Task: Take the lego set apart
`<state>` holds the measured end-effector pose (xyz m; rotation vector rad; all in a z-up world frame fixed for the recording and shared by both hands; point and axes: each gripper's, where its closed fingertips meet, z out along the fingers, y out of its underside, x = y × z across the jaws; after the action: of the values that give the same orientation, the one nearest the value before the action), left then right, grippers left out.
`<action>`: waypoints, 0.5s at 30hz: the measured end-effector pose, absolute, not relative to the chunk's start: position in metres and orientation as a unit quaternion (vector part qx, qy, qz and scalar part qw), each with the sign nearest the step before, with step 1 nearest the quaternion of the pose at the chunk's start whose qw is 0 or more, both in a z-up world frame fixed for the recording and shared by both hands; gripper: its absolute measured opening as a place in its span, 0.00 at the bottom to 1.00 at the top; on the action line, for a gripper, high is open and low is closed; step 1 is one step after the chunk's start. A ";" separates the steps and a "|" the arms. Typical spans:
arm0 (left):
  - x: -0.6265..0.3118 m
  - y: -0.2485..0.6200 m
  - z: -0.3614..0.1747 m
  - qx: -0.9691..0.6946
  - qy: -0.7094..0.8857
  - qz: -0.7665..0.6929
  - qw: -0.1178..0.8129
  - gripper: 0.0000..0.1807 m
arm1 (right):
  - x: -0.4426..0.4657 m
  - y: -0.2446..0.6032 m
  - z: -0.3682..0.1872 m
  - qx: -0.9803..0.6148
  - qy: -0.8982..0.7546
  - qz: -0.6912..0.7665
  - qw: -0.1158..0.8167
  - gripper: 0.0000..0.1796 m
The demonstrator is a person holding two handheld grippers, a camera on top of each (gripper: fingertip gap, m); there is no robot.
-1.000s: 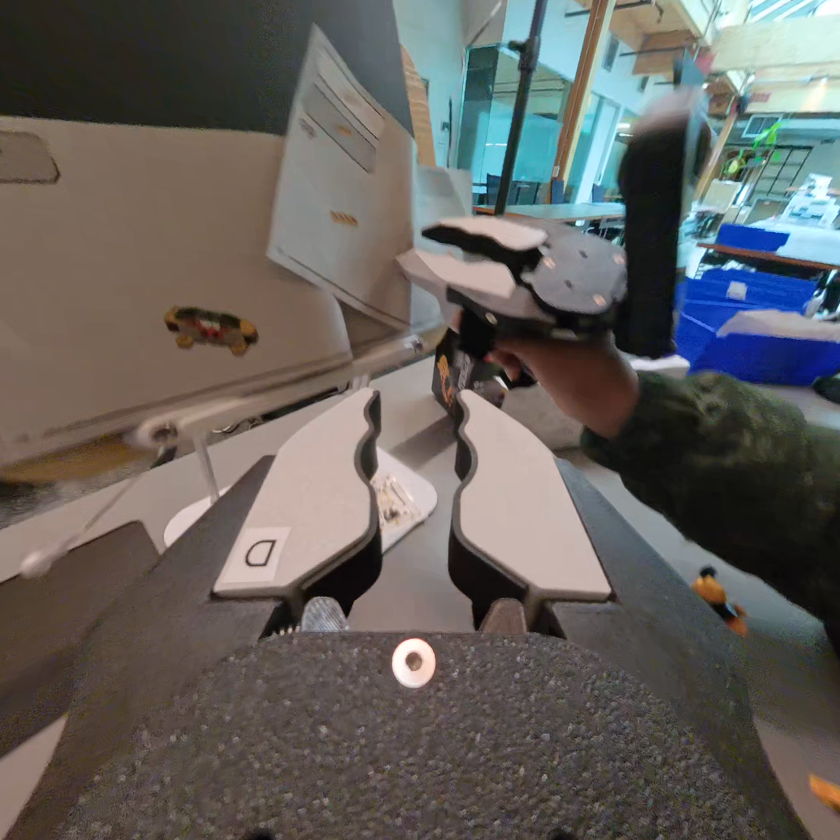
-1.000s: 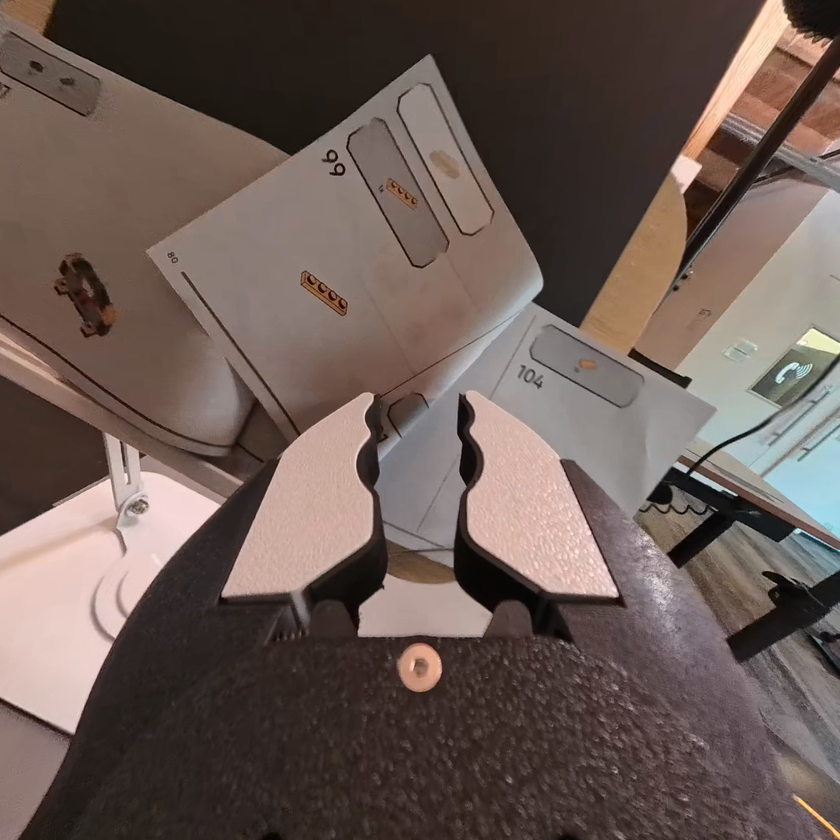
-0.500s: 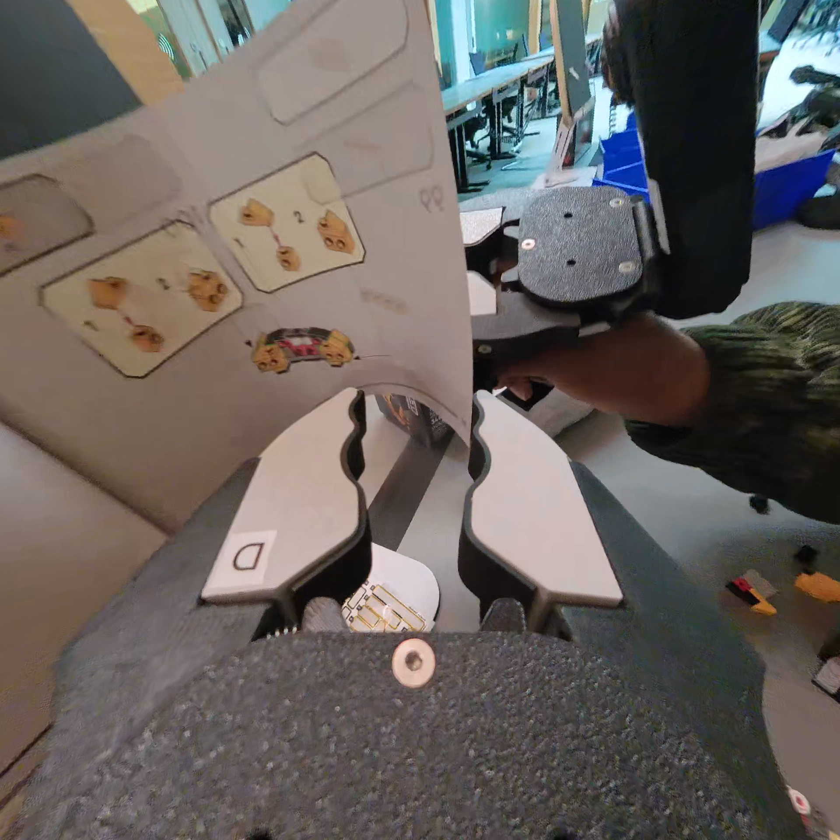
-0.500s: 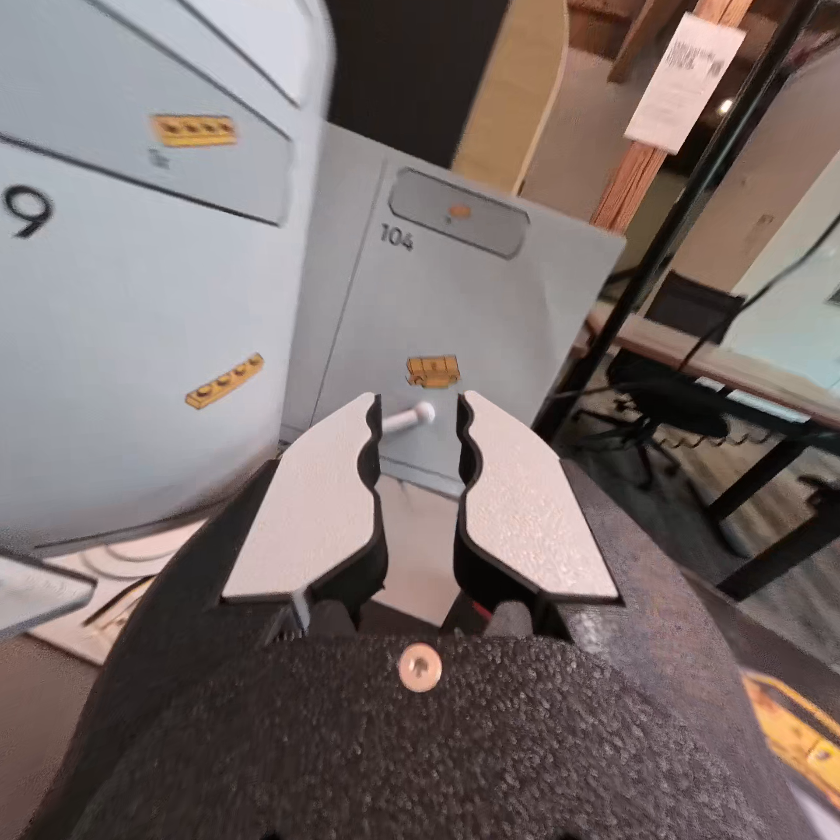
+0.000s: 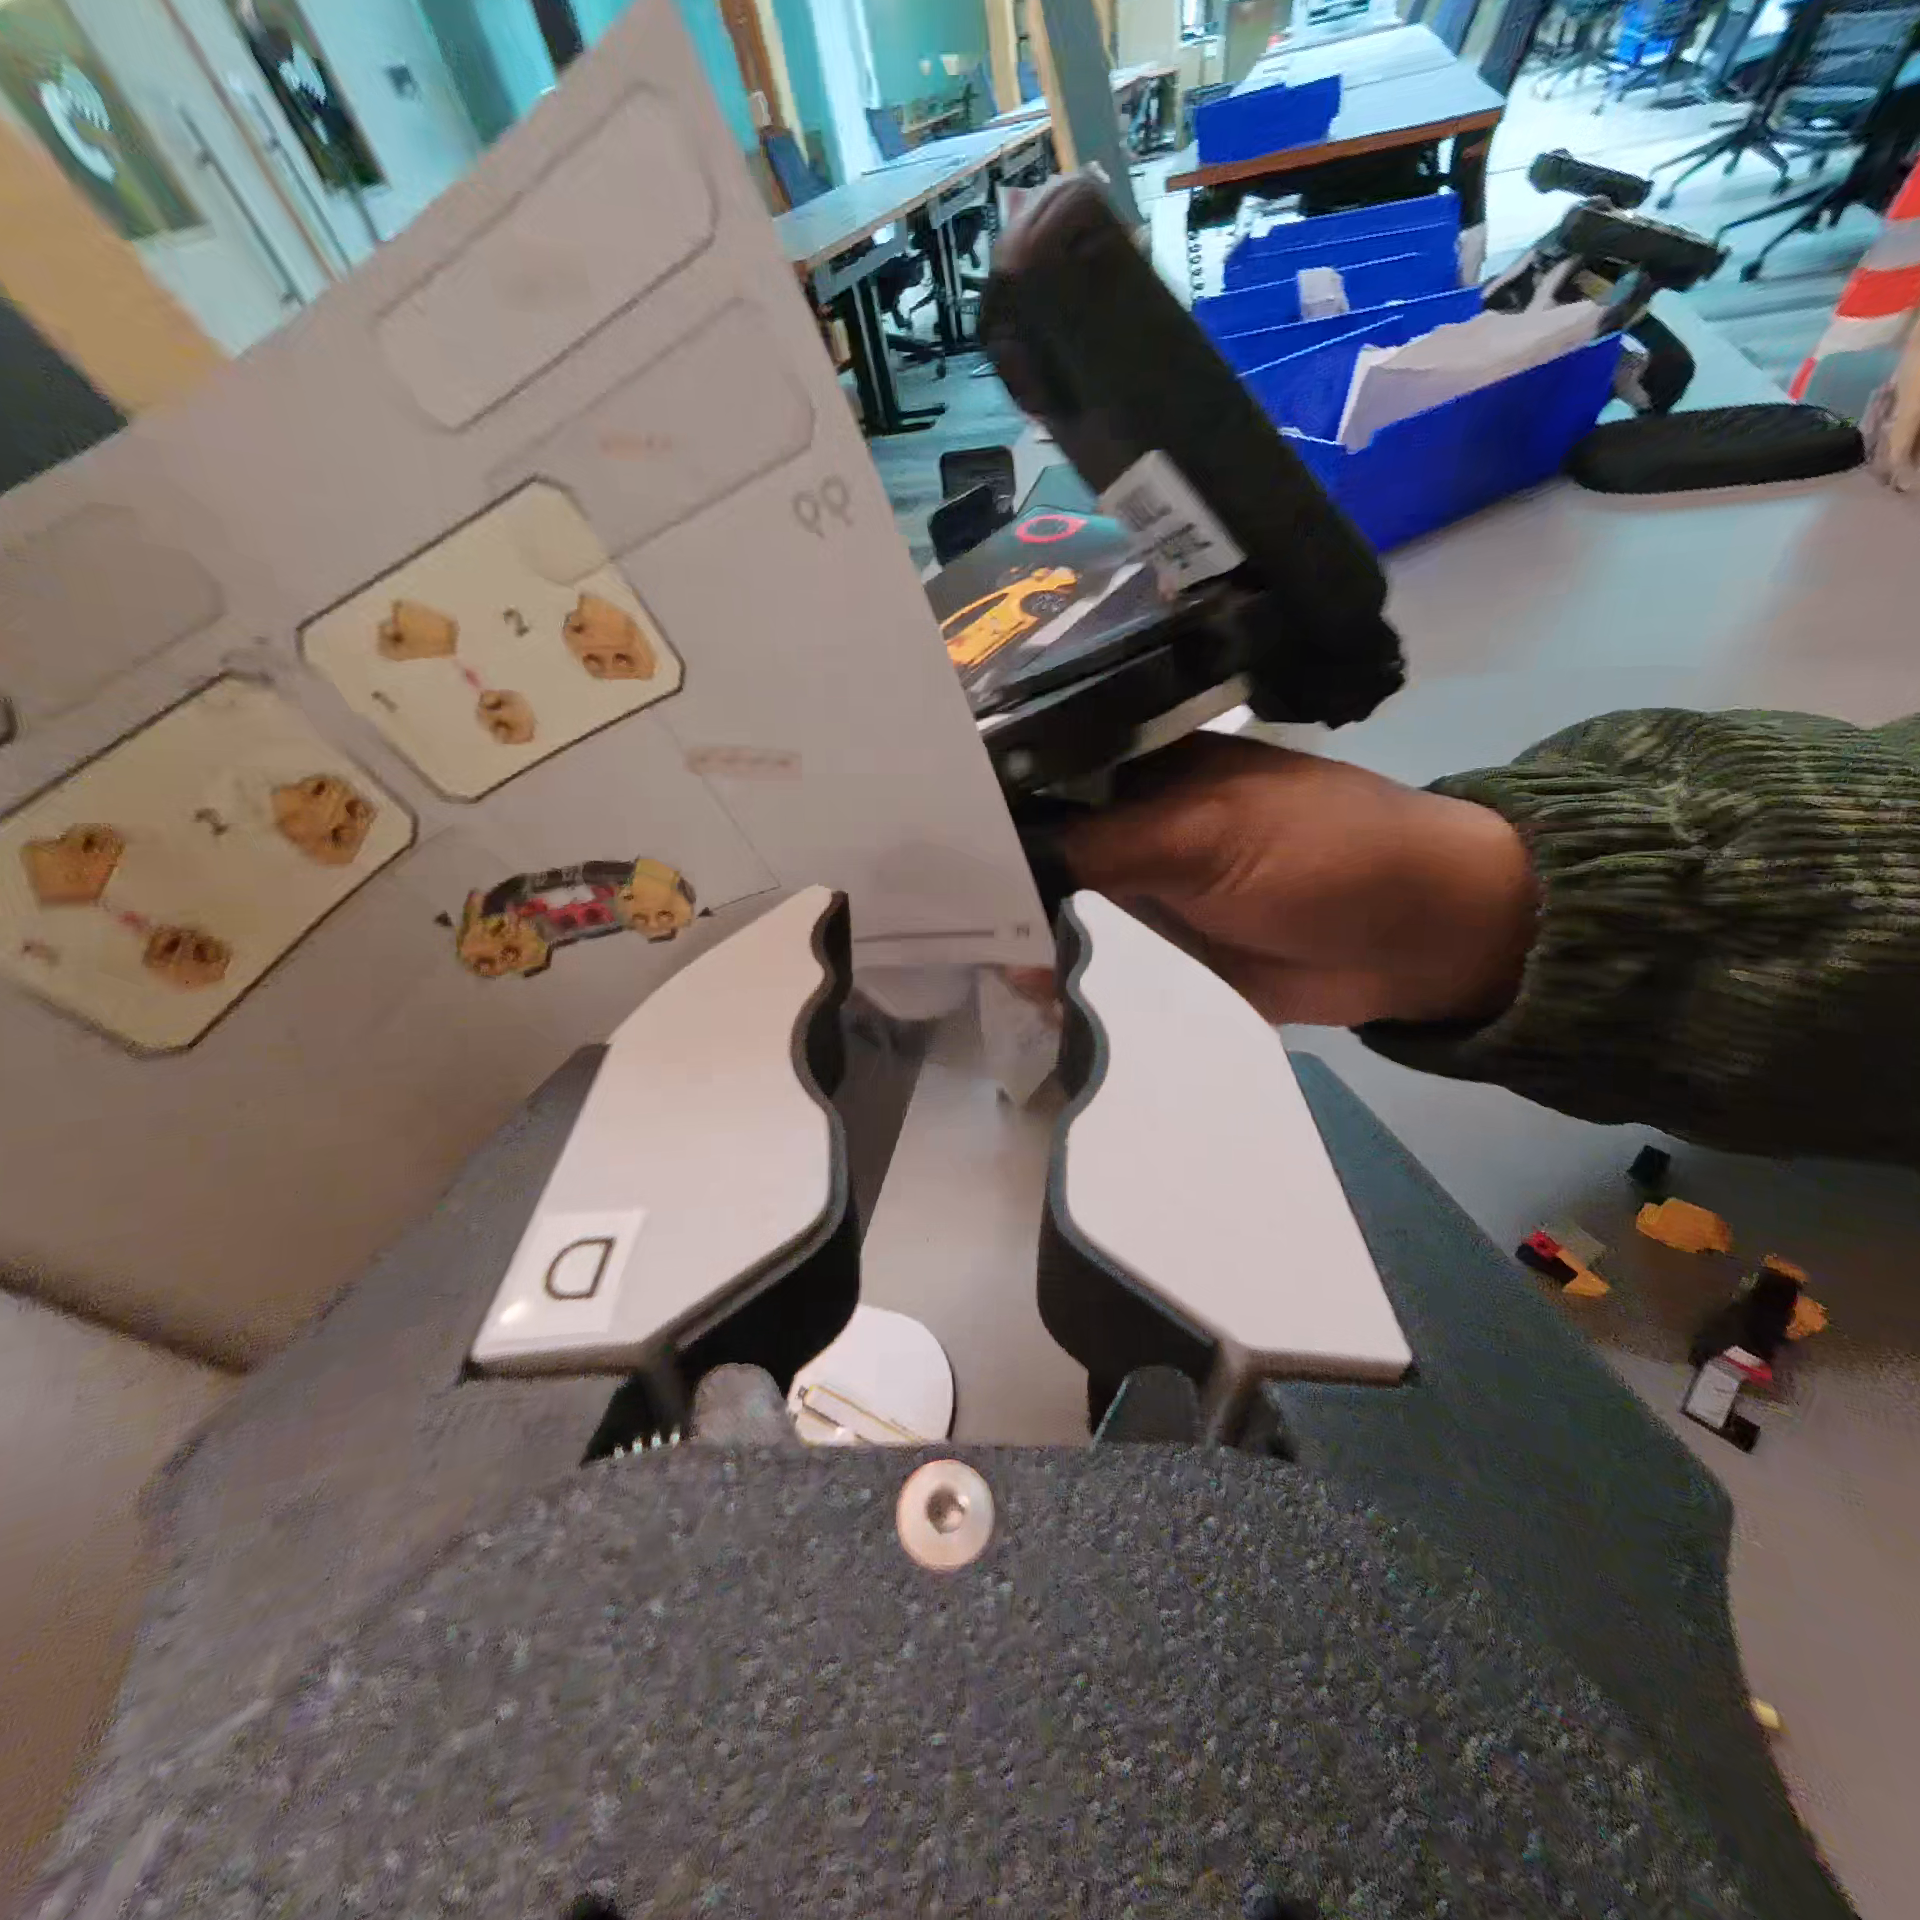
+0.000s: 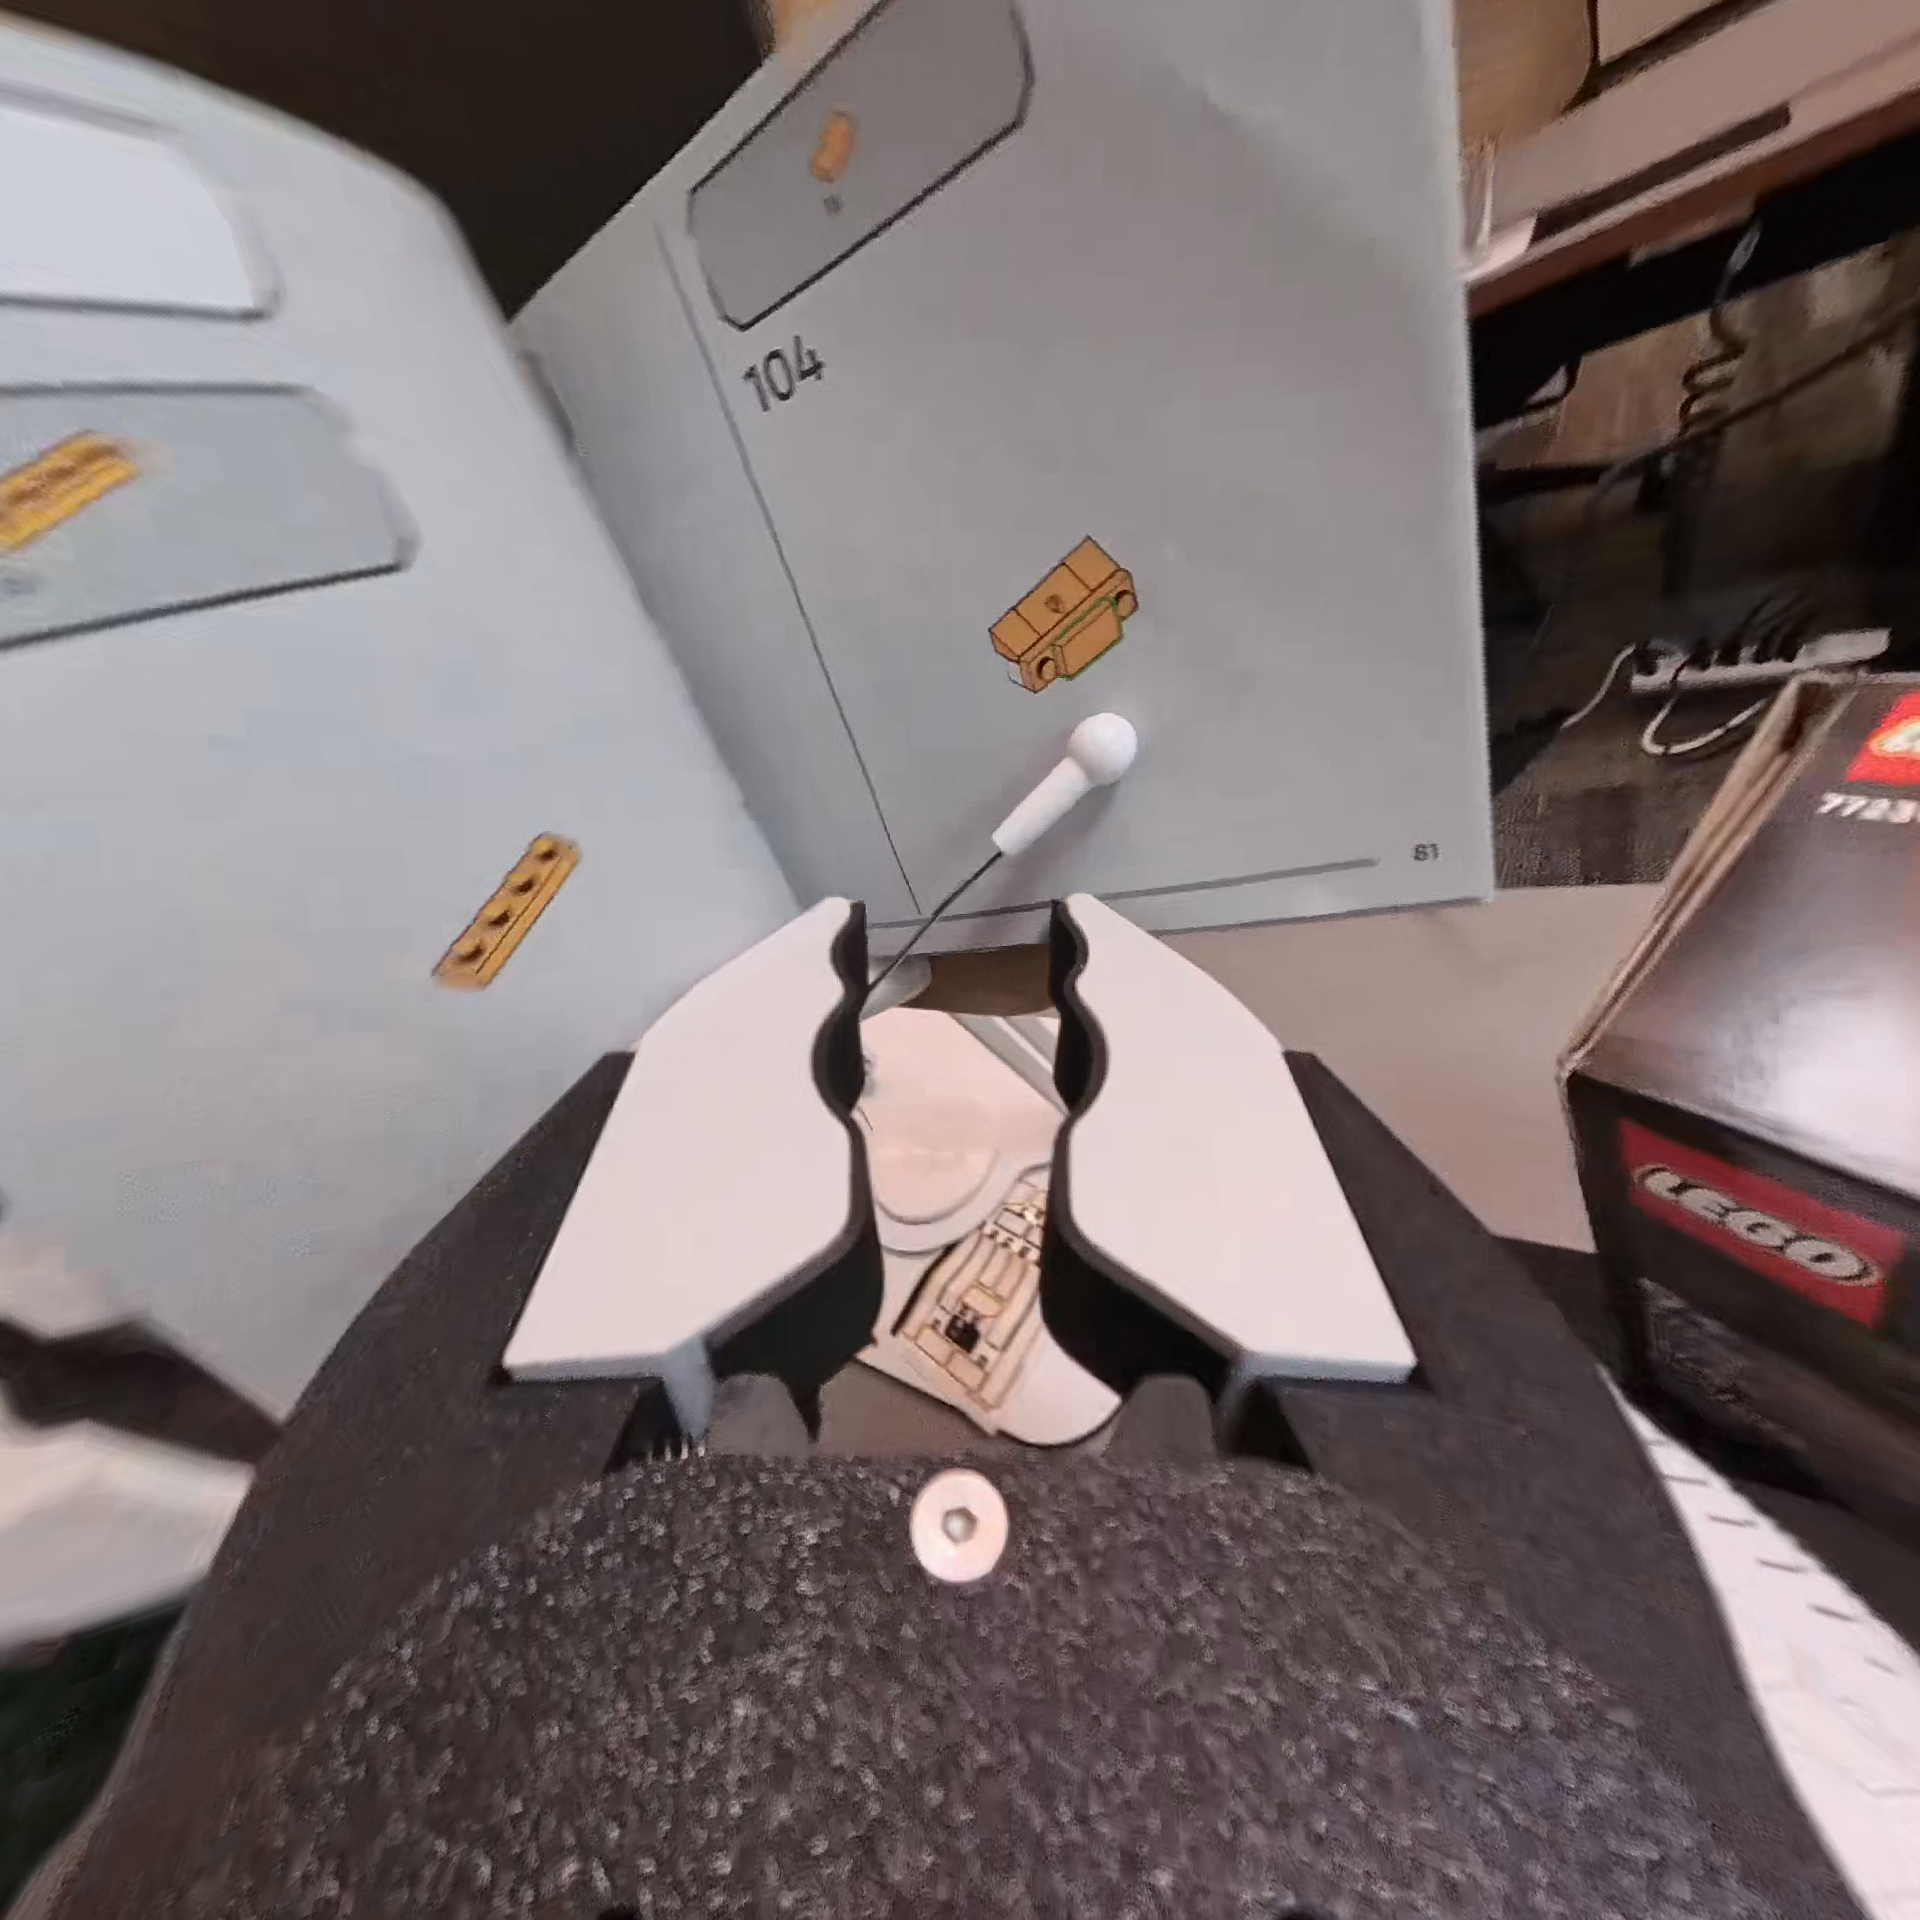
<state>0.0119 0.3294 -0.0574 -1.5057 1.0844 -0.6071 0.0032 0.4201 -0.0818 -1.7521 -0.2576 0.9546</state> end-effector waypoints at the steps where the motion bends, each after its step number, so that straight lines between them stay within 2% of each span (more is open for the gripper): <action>1: 0.015 0.325 -0.055 -0.627 0.470 -0.255 0.567 0.21 | 0.004 0.422 -0.083 -0.736 -0.096 0.407 0.531 0.16; 3: 0.020 0.313 -0.045 -0.604 0.476 -0.273 0.578 0.21 | 0.006 0.425 -0.084 -0.732 -0.079 0.422 0.530 0.13; 7: 0.011 0.311 -0.021 -0.586 0.447 -0.291 0.610 0.17 | 0.006 0.426 -0.084 -0.722 -0.077 0.436 0.532 0.13; 11: -0.022 0.356 -0.022 -0.652 0.380 -0.164 0.636 0.11 | 0.005 0.425 -0.083 -0.713 -0.069 0.450 0.533 0.09; 15: -0.042 0.395 -0.048 -0.714 0.368 -0.027 0.595 0.07 | 0.002 0.422 -0.081 -0.695 -0.045 0.484 0.530 0.02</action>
<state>-0.0419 0.3946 -0.0478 -1.6577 0.8555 -0.0623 0.0019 0.4219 -0.0806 -1.6587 -0.1086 1.1552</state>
